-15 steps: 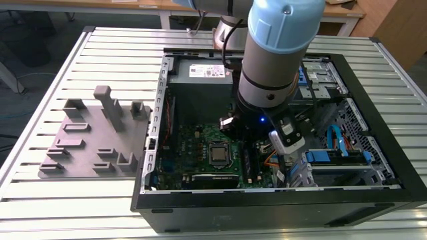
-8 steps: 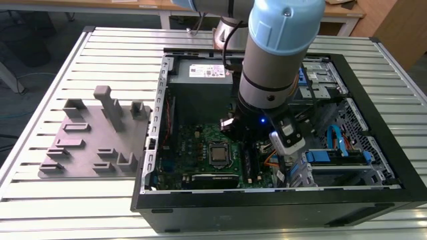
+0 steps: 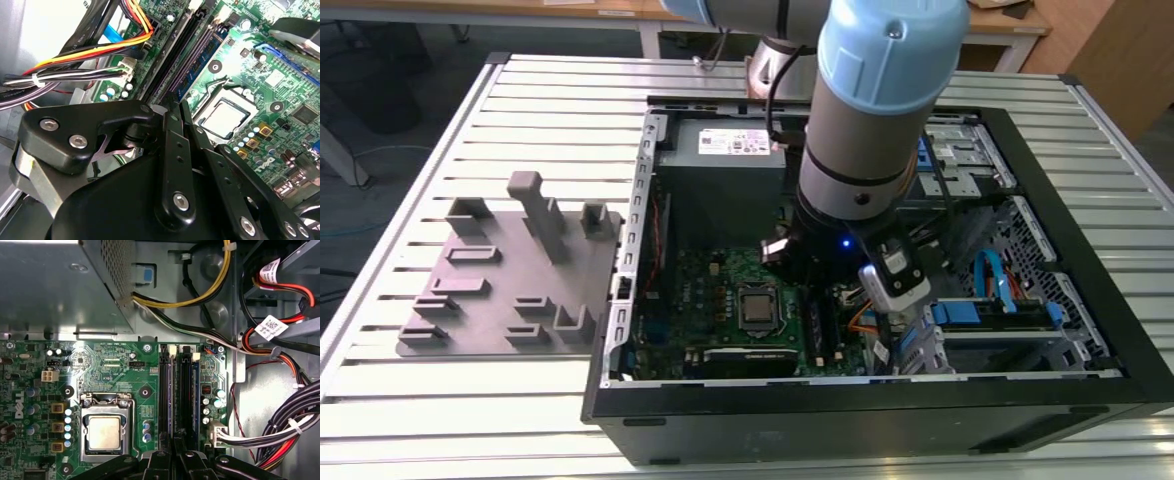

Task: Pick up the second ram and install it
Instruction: 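Insert the second ram into the second slot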

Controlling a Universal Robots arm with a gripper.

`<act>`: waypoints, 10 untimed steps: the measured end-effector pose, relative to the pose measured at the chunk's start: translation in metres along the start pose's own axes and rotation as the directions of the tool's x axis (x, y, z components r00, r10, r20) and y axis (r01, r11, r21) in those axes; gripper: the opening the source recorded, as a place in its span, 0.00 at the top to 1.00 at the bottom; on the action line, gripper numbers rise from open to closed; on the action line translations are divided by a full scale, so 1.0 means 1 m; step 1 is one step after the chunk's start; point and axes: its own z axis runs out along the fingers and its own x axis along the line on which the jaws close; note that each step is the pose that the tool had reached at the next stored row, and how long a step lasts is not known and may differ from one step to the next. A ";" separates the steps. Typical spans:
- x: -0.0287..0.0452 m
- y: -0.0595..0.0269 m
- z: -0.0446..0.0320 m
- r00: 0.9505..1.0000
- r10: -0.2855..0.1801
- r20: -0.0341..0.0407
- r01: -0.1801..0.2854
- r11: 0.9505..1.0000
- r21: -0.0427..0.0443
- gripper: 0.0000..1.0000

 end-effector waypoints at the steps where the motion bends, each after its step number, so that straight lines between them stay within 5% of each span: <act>1: -0.0002 0.0000 0.0004 1.000 0.000 0.000 0.000 1.000 0.000 0.89; 10: -0.0006 0.0001 -0.0003 1.000 0.000 0.002 0.000 1.000 0.000 0.89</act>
